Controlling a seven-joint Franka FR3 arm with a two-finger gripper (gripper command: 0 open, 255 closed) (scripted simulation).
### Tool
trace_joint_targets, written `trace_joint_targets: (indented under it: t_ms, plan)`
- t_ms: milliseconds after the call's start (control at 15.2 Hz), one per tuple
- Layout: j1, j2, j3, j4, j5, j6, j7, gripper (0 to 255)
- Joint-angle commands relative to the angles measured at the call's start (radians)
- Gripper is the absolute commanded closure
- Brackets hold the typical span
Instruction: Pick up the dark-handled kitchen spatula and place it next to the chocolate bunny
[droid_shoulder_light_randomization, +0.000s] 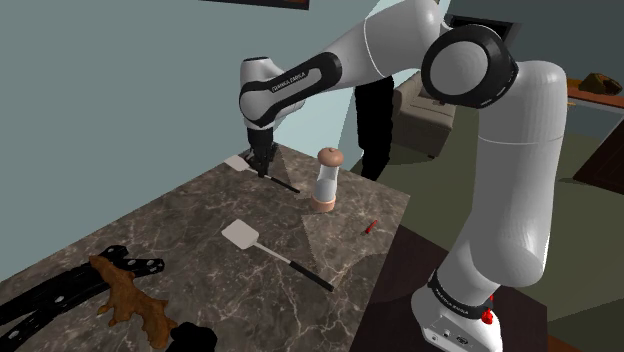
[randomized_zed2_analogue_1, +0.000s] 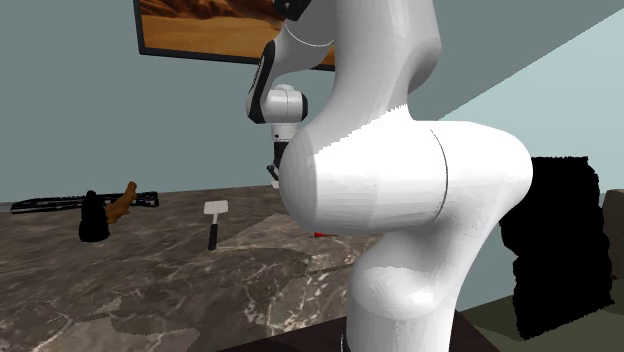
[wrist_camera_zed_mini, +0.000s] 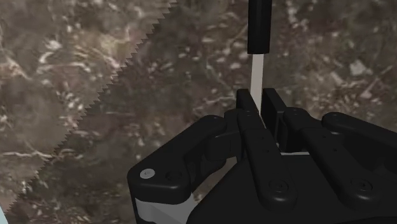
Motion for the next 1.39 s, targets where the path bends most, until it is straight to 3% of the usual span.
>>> trace_joint_targets:
  t_ms: [0, 198, 1320]
  plan:
    - [0.000, 0.000, 0.000, 0.000, 0.000, 0.000, 0.000, 255]
    - [0.000, 0.000, 0.000, 0.000, 0.000, 0.000, 0.000, 255]
    - [-0.001, -0.080, 0.002, 0.120, 0.005, -0.200, -0.003, 255]
